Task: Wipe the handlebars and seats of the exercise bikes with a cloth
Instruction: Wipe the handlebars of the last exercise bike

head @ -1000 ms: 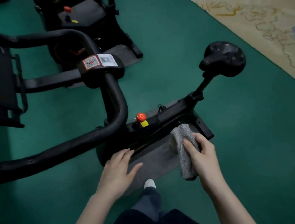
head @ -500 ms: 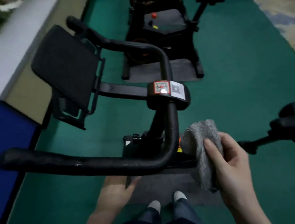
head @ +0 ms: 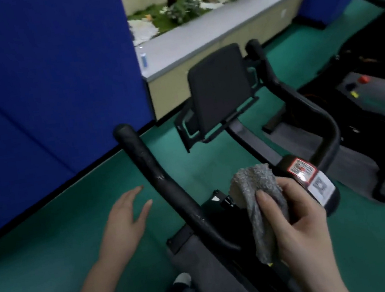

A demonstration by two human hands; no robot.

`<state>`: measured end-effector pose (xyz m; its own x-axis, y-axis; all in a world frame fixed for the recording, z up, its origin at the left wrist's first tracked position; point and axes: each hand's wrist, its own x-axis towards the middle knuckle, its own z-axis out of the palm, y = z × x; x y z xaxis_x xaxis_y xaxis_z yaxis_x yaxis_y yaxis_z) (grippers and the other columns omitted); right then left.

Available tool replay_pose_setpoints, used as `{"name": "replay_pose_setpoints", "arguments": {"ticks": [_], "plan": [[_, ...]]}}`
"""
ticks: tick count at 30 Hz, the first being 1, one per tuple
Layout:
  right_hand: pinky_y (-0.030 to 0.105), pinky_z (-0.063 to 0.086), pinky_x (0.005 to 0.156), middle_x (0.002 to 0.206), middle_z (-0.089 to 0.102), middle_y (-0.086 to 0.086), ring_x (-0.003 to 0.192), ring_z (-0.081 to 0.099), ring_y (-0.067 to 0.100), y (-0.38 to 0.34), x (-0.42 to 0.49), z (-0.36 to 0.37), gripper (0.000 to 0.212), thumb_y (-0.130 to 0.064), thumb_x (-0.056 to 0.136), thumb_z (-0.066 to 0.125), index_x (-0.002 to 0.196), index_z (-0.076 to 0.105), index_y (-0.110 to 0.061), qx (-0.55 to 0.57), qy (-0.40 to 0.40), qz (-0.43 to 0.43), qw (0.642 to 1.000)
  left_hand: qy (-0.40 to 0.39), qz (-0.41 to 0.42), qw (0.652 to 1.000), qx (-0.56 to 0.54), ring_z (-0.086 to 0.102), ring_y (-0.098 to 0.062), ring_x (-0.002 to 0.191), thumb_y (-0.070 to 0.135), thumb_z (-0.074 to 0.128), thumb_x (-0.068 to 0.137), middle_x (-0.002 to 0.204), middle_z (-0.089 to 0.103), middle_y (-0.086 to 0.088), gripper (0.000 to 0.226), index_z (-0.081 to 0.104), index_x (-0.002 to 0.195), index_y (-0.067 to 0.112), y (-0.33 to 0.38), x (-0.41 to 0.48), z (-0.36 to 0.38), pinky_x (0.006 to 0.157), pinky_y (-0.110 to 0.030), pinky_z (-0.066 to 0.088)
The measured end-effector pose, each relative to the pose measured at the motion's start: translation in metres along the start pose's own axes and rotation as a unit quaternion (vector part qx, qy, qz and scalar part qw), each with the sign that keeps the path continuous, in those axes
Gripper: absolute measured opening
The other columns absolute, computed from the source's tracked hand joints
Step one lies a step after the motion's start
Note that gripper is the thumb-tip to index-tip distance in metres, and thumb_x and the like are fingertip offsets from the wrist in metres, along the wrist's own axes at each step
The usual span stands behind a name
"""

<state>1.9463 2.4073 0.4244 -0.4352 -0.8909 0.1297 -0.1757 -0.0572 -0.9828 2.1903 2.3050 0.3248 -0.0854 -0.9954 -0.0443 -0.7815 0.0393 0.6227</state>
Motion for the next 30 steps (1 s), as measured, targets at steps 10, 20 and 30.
{"name": "replay_pose_setpoints", "arguments": {"ticks": [10,20,30], "plan": [[0.012,0.041,0.069,0.081,0.062,-0.012,0.077,0.058,-0.001,-0.042,0.058,0.095,0.015,-0.007,0.087,0.058,0.091,0.062,-0.021,-0.059,-0.126,-0.188,0.972,0.149,0.042,0.972,-0.177,0.054,0.008,0.109,0.046,0.049,0.090,0.114,0.062,0.018,0.041,0.057,0.125,0.027,0.033,0.024,-0.051,0.090,-0.003,0.036],[0.013,0.040,0.073,0.085,0.064,-0.001,0.081,0.056,0.009,-0.064,0.129,0.180,0.015,-0.003,0.085,0.059,0.095,0.067,-0.010,-0.225,-0.231,-0.319,0.891,0.138,0.026,0.913,-0.383,0.064,-0.003,0.092,0.012,0.065,0.088,0.098,0.069,0.008,0.026,0.062,0.109,0.026,0.048,0.040,-0.054,0.088,-0.019,0.047],[0.010,0.034,0.056,0.056,0.055,-0.009,0.060,0.049,0.005,-0.060,0.134,0.188,0.021,-0.016,0.090,0.056,0.070,0.056,-0.018,-0.300,-0.252,-0.202,0.897,0.090,-0.003,0.848,-0.522,0.060,-0.011,0.080,-0.002,0.067,0.083,0.088,0.064,0.000,0.031,0.062,0.095,0.026,0.049,0.045,-0.056,0.080,-0.017,0.048]]}}
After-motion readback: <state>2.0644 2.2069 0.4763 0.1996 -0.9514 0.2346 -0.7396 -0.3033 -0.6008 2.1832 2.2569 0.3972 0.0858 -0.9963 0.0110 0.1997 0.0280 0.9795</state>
